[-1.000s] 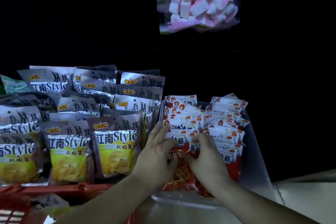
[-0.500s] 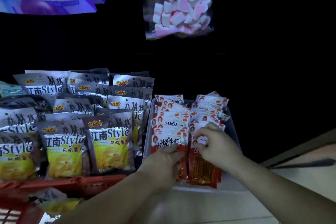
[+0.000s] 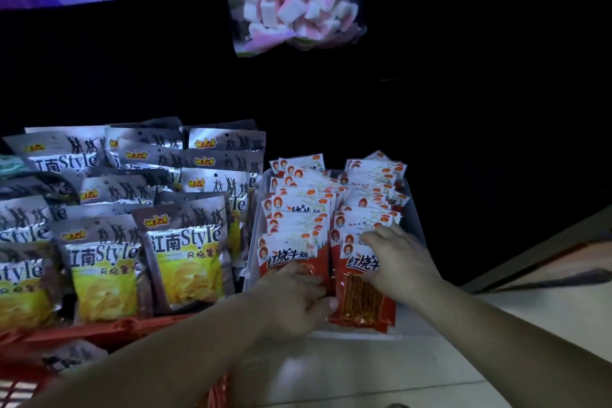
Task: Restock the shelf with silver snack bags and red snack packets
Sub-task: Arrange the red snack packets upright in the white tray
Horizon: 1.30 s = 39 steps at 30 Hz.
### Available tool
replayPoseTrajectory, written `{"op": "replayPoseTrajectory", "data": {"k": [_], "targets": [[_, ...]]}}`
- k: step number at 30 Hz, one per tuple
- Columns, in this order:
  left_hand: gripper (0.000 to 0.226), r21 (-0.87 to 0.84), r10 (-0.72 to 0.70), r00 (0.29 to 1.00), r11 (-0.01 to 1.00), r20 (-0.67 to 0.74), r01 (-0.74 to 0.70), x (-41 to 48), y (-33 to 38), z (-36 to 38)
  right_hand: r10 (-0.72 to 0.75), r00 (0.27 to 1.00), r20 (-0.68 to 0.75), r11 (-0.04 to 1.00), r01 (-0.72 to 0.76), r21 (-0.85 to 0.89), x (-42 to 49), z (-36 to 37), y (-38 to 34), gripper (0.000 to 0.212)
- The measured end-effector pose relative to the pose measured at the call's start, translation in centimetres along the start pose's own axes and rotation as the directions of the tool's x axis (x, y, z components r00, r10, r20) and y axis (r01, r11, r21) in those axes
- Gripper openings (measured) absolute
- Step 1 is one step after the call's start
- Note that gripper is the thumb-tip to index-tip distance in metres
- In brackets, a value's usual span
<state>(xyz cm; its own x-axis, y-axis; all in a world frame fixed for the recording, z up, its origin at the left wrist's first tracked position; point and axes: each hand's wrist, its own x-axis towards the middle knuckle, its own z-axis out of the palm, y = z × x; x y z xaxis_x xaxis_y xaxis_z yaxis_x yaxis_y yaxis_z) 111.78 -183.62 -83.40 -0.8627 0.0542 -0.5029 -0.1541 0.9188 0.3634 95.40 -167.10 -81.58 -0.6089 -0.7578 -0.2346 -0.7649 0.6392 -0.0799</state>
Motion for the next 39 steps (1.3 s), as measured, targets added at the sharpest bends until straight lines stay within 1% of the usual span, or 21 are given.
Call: {"op": "replayPoseTrajectory", "data": {"k": [2,3,6,7,9,11,13,15,17,18,20,21,23,25,26,28,29,31,34,36,39], "targets": [[0.102,-0.046,-0.025,0.998,0.999,0.052,0.028,-0.1,-0.4,-0.2,0.010,1.000,-0.005,1.000,-0.010,-0.005,-0.1,0.4,-0.3,0.062],[0.094,-0.070,-0.035,0.999,0.997,0.033,0.038,-0.1,-0.3,-0.2,0.019,1.000,-0.016,1.000,-0.019,0.011,-0.2,0.6,-0.2,0.055],[0.049,-0.197,-0.066,0.989,0.980,-0.133,0.039,-0.2,0.3,-0.8,0.049,0.999,-0.017,0.991,-0.047,0.124,-0.5,0.7,-0.1,0.024],[0.040,-0.238,-0.095,0.983,0.970,-0.158,0.055,-0.2,0.5,-1.1,0.066,0.998,-0.001,0.986,-0.065,0.152,-0.5,0.5,-0.1,0.020],[0.029,-0.321,-0.160,0.967,0.943,-0.198,0.090,-0.4,0.7,-1.6,0.083,0.995,0.049,0.968,-0.093,0.235,-0.5,0.1,-0.1,0.026],[0.024,-0.408,-0.209,0.947,0.908,-0.246,0.094,-0.6,0.8,-1.6,0.090,0.992,0.091,0.921,-0.118,0.372,-0.7,-0.5,-0.1,0.025],[0.019,-0.483,-0.247,0.912,0.873,-0.327,0.063,-0.6,1.1,-1.9,0.083,0.987,0.136,0.856,-0.140,0.498,-0.9,-1.5,0.1,0.023],[0.020,-0.599,-0.296,0.880,0.800,-0.372,0.016,-0.9,1.6,-2.5,0.050,0.986,0.162,0.791,-0.138,0.596,-1.3,-3.0,0.3,0.024],[0.042,-0.701,-0.317,0.883,0.713,-0.347,-0.019,-1.3,2.3,-3.1,0.026,0.984,0.178,0.725,-0.142,0.674,-1.7,-4.9,0.5,0.025],[0.045,-0.727,-0.306,0.892,0.686,-0.334,-0.037,-1.5,2.7,-3.5,0.021,0.983,0.183,0.689,-0.146,0.709,-2.0,-6.0,0.4,0.024],[0.027,-0.785,-0.281,0.896,0.610,-0.344,-0.110,-2.1,3.4,-4.0,0.036,0.992,0.123,0.632,-0.118,0.766,-2.8,-8.3,-0.1,0.022],[0.017,-0.822,-0.301,0.881,0.548,-0.364,-0.152,-2.5,3.8,-4.3,0.077,0.995,0.066,0.592,-0.099,0.800,-3.3,-9.4,-0.5,0.024],[0.012,-0.865,-0.368,0.832,0.444,-0.415,-0.234,-3.8,4.7,-5.4,0.205,0.979,-0.007,0.428,-0.084,0.900,-5.0,-11.7,-1.5,0.029],[0.011,-0.874,-0.405,0.790,0.365,-0.460,-0.322,-5.7,5.7,-6.7,0.266,0.964,0.032,0.277,-0.108,0.955,-7.1,-13.5,-2.6,0.042],[0.010,-0.880,-0.421,0.780,0.321,-0.463,-0.350,-6.7,6.0,-7.2,0.241,0.966,0.092,0.231,-0.150,0.961,-8.2,-14.1,-3.1,0.046],[0.013,-0.894,-0.436,0.780,0.242,-0.448,-0.378,-8.7,6.9,-8.4,0.152,0.961,0.231,0.128,-0.251,0.959,-10.4,-15.4,-4.4,0.042],[0.017,-0.901,-0.430,0.792,0.205,-0.434,-0.382,-9.7,7.3,-8.9,0.131,0.955,0.265,0.077,-0.277,0.958,-11.5,-16.1,-5.4,0.038],[0.025,-0.913,-0.417,0.812,0.182,-0.408,-0.365,-11.9,8.2,-9.8,0.199,0.953,0.228,0.059,-0.244,0.968,-12.9,-16.9,-7.0,0.039],[0.056,-0.919,-0.403,0.827,0.193,-0.393,-0.344,-15.5,9.5,-10.9,0.298,0.948,0.115,0.092,-0.149,0.985,-14.3,-17.9,-9.0,0.052],[0.082,-0.911,-0.368,0.838,0.251,-0.402,-0.327,-17.5,10.6,-11.1,0.307,0.949,0.066,0.046,-0.084,0.995,-15.2,-18.7,-9.9,0.059],[0.096,-0.886,-0.366,0.822,0.331,-0.437,-0.324,-19.0,12.4,-11.2,0.338,0.941,0.032,0.035,-0.047,0.998,-16.4,-19.6,-10.8,0.048]]}}
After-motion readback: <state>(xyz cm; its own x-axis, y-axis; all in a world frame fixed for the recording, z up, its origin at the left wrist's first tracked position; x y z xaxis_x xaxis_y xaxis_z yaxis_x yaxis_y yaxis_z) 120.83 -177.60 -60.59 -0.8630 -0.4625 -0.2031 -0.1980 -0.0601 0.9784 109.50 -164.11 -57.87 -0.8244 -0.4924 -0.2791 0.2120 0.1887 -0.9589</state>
